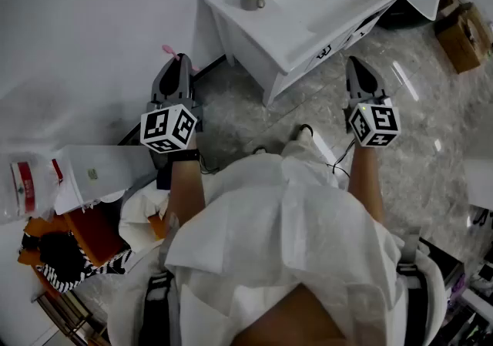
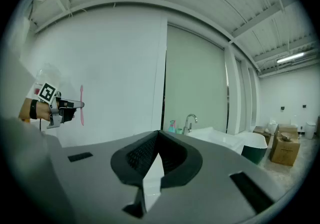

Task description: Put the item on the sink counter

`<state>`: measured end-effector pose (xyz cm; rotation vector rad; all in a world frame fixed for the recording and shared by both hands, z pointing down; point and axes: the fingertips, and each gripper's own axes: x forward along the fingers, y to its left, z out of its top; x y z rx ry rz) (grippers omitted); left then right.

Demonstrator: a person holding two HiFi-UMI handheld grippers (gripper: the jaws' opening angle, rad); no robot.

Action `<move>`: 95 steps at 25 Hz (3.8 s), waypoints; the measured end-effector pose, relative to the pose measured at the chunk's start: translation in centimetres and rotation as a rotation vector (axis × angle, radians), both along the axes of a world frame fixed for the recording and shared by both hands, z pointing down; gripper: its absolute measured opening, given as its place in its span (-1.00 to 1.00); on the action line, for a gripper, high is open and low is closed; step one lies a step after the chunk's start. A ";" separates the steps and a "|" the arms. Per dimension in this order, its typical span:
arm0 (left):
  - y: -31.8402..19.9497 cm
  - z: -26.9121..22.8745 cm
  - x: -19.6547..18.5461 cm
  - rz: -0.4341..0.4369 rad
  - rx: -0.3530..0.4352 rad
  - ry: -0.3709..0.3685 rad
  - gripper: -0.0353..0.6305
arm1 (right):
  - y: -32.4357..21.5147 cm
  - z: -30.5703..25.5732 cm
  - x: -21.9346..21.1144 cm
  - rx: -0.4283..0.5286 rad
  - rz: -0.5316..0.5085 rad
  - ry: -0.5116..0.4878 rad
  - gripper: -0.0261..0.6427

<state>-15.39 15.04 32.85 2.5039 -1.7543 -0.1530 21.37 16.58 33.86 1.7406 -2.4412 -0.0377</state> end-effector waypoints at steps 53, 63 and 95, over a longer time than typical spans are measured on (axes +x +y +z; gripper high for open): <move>-1.5 -0.4 -0.7 0.010 -0.001 0.020 -0.81 | -3.3 0.0 -3.6 -0.002 -0.104 -0.056 -0.89; -7.2 0.8 0.8 0.020 -0.042 0.026 -0.81 | -9.8 1.6 -2.7 -0.047 -0.108 -0.063 -0.89; -31.1 2.5 15.5 0.142 -0.114 -0.037 -0.81 | -33.4 4.5 0.3 -0.109 -0.321 -0.137 -0.89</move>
